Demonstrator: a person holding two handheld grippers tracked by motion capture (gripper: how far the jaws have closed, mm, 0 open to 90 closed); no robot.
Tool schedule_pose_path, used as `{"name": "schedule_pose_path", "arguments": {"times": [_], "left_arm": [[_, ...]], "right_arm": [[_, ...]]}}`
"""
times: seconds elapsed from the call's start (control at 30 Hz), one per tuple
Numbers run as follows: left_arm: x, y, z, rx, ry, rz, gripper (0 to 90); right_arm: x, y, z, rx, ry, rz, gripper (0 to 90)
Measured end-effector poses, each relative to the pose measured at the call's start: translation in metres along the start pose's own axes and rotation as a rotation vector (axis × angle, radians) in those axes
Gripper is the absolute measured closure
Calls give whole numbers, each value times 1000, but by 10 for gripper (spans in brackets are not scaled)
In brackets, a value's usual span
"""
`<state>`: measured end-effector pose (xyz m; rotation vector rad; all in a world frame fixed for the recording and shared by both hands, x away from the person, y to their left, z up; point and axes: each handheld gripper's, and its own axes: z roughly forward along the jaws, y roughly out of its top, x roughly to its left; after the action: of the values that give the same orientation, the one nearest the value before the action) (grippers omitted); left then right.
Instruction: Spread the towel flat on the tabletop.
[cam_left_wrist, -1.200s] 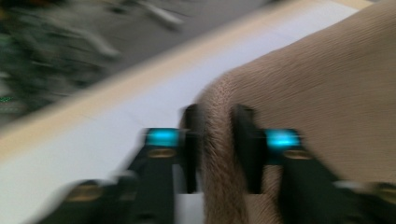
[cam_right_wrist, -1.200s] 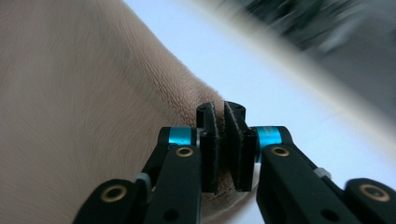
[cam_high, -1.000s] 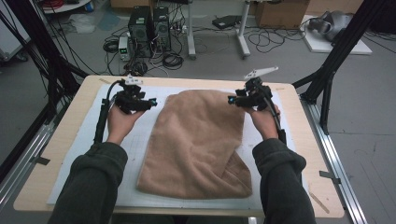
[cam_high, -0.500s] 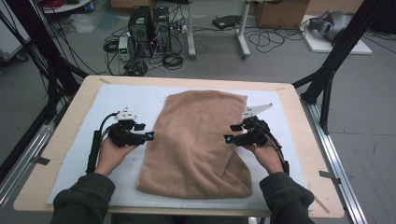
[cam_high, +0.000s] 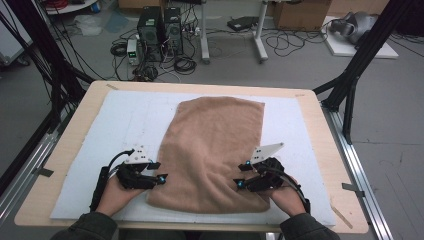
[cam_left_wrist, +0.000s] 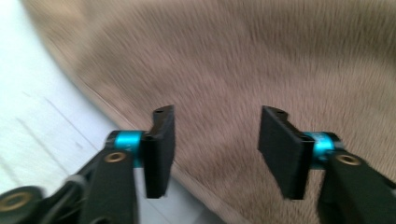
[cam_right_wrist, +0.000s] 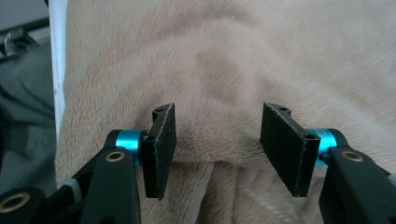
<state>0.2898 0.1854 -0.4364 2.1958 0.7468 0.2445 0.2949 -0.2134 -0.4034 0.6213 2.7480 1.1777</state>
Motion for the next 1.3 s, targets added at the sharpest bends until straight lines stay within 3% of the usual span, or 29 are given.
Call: {"name": "schedule_pose_path", "arguments": {"times": [0.03,0.1,0.23,0.3,0.47,0.5,0.57,0.6,0.67,0.73,0.83,0.9,1.0,1.03,1.13,1.3], "left_arm": [[-1,-3,5,5,-10,17,605],[0,-3,5,-8,-9,-4,683],[-1,-2,4,-20,-8,-16,831],[0,0,3,-28,-2,-17,847],[12,19,-9,-127,22,-90,850],[15,24,-10,-140,39,-101,850],[24,35,-9,-159,72,-126,850],[28,39,-7,-161,85,-136,851],[39,47,-1,-164,127,-159,852],[49,49,7,-187,135,-223,851],[61,47,24,-141,158,-263,849],[64,44,34,-108,158,-254,837],[63,45,31,-111,163,-244,800],[63,44,28,-103,166,-231,702],[61,44,13,-141,152,-228,642],[49,44,-17,-190,123,-167,580]], "right_arm": [[0,-2,3,12,2,-3,470],[-1,-3,12,26,7,-4,526],[-4,-2,26,42,24,-6,739],[-6,4,22,38,24,4,787],[-13,24,3,3,-52,-2,787],[-24,31,-4,-20,-106,17,789],[-29,34,-7,-31,-125,28,789],[-42,37,-8,-36,-161,62,789],[-57,36,-4,-21,-185,103,789],[-71,30,3,-6,-199,145,789],[-87,22,17,30,-203,197,789],[-90,20,25,51,-198,217,783],[-89,21,26,46,-194,206,760],[-87,22,20,22,-189,207,702],[-83,22,11,-18,-180,207,679],[-62,25,-14,-74,-169,145,623]]}}
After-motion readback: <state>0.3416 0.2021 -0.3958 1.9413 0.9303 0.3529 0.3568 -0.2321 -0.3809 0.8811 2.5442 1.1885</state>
